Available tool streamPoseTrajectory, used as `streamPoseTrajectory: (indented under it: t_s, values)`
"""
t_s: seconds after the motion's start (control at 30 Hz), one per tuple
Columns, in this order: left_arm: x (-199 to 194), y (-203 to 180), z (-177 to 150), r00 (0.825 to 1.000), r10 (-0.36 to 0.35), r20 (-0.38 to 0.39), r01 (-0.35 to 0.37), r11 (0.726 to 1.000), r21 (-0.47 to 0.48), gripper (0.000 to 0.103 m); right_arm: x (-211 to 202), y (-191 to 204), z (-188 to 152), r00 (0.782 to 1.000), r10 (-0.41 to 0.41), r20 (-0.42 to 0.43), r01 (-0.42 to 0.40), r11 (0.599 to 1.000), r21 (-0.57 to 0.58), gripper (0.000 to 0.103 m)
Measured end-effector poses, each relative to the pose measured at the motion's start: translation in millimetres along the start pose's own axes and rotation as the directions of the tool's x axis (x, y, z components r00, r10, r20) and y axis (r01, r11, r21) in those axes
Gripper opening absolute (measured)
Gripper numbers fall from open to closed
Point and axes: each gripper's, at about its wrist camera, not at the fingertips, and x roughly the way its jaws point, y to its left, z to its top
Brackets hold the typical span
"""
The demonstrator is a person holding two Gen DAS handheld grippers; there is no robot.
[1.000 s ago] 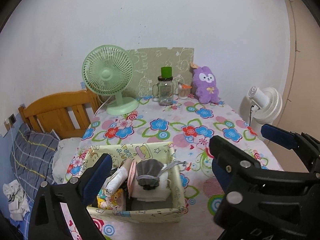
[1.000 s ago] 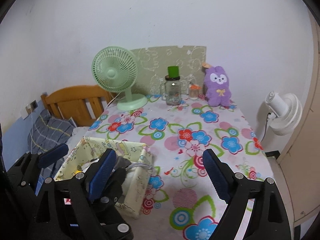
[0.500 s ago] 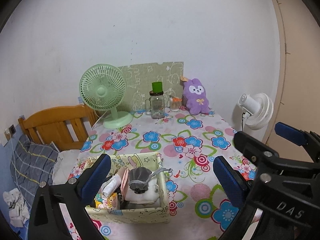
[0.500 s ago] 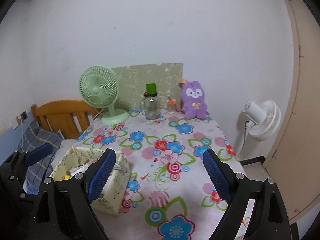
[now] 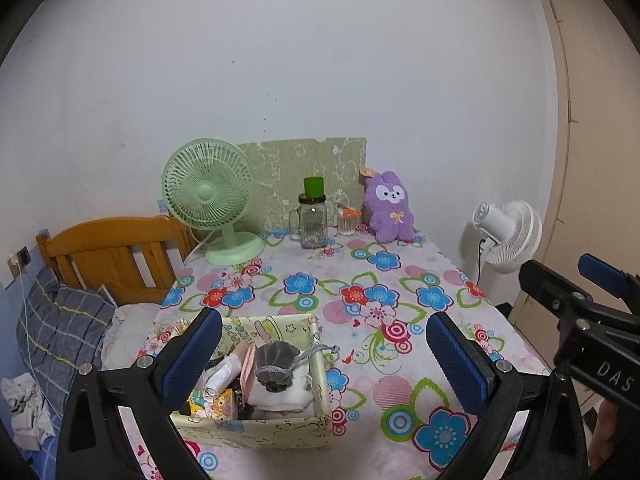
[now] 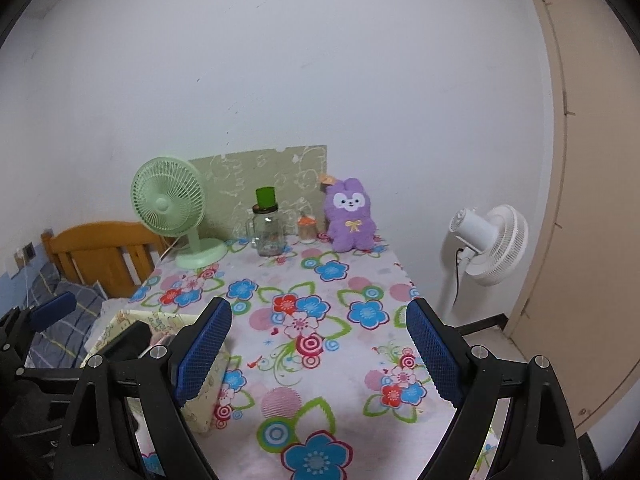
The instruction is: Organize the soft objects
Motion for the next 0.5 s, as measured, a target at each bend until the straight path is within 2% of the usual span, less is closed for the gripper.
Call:
streamPoseTrajectory:
  t_s: [0.5]
  values:
    - [-18,3,1,0.999,0.014,0.047,-0.012,1.0,-0.028,0.103,-19,-2,1,0.999,-0.005,0.048,0.005,1.0,0.002,0.091]
